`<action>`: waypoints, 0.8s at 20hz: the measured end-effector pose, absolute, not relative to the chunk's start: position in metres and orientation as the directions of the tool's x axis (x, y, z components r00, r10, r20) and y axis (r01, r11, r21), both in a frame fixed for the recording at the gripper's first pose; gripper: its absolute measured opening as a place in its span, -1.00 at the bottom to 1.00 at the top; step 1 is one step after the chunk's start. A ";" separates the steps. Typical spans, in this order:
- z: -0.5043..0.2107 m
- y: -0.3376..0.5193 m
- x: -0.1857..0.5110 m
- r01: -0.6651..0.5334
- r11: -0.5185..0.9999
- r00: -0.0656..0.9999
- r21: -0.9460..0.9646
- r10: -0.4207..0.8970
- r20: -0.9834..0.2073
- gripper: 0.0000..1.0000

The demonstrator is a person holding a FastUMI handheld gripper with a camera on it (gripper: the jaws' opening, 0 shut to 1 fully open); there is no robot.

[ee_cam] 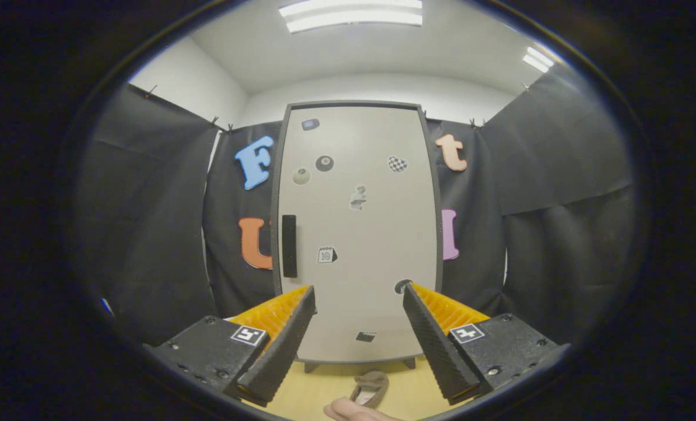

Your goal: Open the shoe cabinet door, grab the shoes and put them into the shoe cabinet, then close the shoe cabinet door.

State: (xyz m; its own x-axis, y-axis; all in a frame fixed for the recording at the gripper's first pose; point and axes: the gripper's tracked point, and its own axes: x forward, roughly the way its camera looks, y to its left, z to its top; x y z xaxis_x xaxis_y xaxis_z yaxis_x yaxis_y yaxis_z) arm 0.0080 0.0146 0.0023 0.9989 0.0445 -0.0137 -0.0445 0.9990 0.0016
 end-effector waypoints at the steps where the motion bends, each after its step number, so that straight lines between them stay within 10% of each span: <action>1: 0.004 0.015 0.009 -0.046 0.999 0.999 0.010 0.046 -0.009 0.98; 16: 0.017 0.077 0.123 -0.151 0.988 0.985 -0.010 0.150 -0.082 0.98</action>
State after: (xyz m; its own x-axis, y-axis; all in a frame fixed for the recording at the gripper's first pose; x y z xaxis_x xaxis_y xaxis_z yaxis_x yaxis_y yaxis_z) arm 0.1226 0.0767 0.0168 0.9853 0.1498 -0.0821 -0.1512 0.9885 -0.0102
